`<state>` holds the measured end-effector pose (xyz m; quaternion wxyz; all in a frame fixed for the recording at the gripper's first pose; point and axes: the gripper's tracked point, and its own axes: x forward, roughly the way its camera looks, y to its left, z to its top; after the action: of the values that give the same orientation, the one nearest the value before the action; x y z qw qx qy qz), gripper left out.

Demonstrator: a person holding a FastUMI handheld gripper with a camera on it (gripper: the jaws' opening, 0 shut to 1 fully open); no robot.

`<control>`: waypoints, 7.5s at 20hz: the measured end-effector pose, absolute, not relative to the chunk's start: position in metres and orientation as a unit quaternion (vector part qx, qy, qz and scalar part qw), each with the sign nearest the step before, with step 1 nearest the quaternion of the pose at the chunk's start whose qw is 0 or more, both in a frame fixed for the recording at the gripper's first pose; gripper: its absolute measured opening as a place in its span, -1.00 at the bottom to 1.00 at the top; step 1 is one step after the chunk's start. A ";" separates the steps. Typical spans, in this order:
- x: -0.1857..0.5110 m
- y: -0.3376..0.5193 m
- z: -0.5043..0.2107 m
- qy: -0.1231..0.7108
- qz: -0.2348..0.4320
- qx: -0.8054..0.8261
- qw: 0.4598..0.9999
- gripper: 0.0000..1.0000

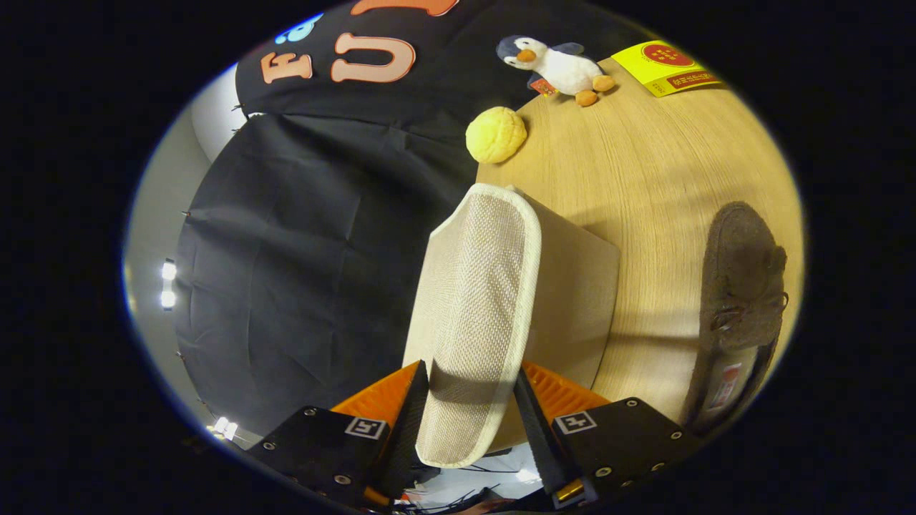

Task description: Open the storage box then place both shoes into the box .Put the left shoe in first, then the right shoe, with the right side of both shoes facing outward in a uniform manner.

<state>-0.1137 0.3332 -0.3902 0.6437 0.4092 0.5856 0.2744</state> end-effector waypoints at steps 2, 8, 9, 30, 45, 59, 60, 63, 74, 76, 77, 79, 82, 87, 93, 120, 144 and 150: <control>-0.105 0.336 -0.366 0.568 0.283 0.419 0.650 0.23; -0.073 0.387 -0.282 0.505 0.334 0.419 0.677 -0.40; -0.069 0.400 -0.270 0.496 0.340 0.412 0.684 -0.44; -0.077 0.569 -0.292 0.534 0.374 0.245 0.717 0.62; -0.042 0.251 -0.346 0.438 0.237 0.022 0.867 0.91; -0.132 0.074 -0.482 0.544 0.164 -0.081 0.819 0.72; -0.134 0.078 -0.490 0.550 0.167 -0.072 0.815 0.65; -0.134 0.084 -0.508 0.560 0.166 -0.061 0.809 0.55; -0.112 0.103 -0.540 0.568 0.093 -0.012 0.817 -0.61; -0.113 0.101 -0.538 0.576 0.069 0.007 0.814 -0.81; -0.113 0.103 -0.536 0.581 0.061 0.024 0.811 -0.87; -0.108 0.108 -0.526 0.581 0.048 0.045 0.811 -0.92; -0.099 0.117 -0.505 0.572 0.037 0.062 0.817 -0.92; -0.084 0.157 -0.444 0.563 0.036 0.094 0.820 -0.93; -0.062 0.234 -0.372 0.548 0.076 0.104 0.826 -0.93; -0.119 0.420 -0.493 0.729 0.103 0.112 0.667 -0.38; -0.132 0.021 -0.424 0.561 0.035 0.062 0.825 0.93; -0.150 -0.018 -0.467 0.582 0.033 0.035 0.812 0.76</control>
<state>-0.1501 -0.0180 -0.4671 0.8117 0.0353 0.5820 0.0331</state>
